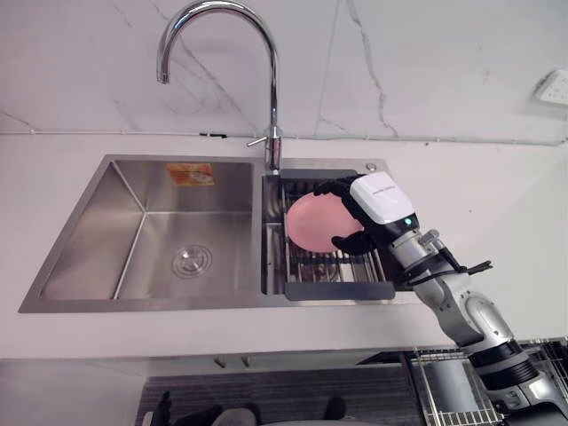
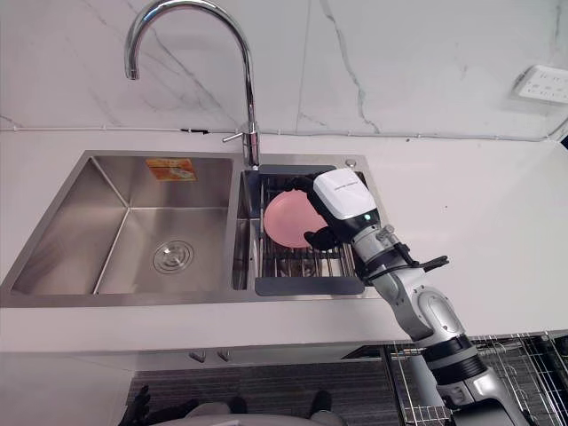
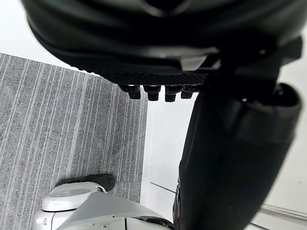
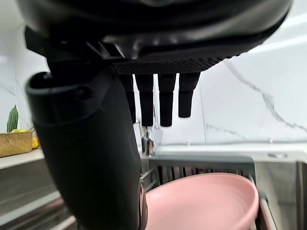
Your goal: Walk over to the sink, pick up the cup, carry it to the dishwasher, place the cup inside the dishwasher, then close the dishwasher door
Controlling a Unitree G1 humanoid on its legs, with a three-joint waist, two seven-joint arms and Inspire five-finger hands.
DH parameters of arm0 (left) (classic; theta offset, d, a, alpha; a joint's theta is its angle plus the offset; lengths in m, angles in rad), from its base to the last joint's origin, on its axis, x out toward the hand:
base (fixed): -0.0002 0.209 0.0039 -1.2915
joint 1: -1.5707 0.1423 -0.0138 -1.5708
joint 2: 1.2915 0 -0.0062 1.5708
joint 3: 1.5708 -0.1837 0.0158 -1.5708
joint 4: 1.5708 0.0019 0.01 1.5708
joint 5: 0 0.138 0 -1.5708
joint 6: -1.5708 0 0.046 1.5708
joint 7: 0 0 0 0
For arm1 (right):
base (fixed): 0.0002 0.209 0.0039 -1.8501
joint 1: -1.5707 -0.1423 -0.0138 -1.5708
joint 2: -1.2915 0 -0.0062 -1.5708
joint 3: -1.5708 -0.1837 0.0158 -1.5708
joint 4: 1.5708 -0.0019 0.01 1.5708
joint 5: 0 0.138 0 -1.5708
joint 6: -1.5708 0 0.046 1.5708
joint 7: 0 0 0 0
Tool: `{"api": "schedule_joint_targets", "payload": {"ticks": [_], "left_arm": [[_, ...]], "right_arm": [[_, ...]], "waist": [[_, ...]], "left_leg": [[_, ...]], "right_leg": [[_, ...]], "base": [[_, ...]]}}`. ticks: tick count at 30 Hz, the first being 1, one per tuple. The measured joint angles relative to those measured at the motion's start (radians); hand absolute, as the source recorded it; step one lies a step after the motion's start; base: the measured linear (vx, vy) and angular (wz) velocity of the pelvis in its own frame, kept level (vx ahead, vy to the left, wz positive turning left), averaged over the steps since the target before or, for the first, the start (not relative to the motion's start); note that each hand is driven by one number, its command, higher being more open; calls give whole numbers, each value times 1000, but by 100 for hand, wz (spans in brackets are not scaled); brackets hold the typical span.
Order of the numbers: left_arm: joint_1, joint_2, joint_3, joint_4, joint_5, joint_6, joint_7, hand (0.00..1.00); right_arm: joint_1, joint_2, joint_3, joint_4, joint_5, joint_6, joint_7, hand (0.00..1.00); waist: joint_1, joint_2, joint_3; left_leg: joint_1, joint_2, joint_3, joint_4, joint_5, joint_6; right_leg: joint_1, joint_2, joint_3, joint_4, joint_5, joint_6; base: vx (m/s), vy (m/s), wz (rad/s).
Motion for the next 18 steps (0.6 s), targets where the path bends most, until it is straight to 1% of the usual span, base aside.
{"api": "schedule_joint_targets", "payload": {"ticks": [8, 12, 18], "left_arm": [[-3, -1, -5, 0, 0, 5, 0, 100], [-3, -1, -5, 0, 0, 7, 0, 100], [-3, -1, -4, -1, 0, 14, 0, 100]], "right_arm": [[-2, 12, 10, 57, -1, 16, 19, 100], [-8, 27, 20, 130, -10, 38, 26, 100], [-23, 28, 45, 171, -49, 73, 54, 100]], "waist": [[5, 4, -3], [8, 4, -3], [8, 4, -3]], "left_leg": [[-6, -1, -8, 2, 1, 1], [-12, -4, -18, 2, 3, 3], [-15, -8, -22, 1, 6, 5]], "right_leg": [[0, -1, -8, 0, 0, 0], [-1, -3, -17, 0, 0, 0], [-2, -6, -21, 0, 0, 0]], "base": [[0, 0, 2], [-2, 2, 7], [-2, 1, 1]]}}
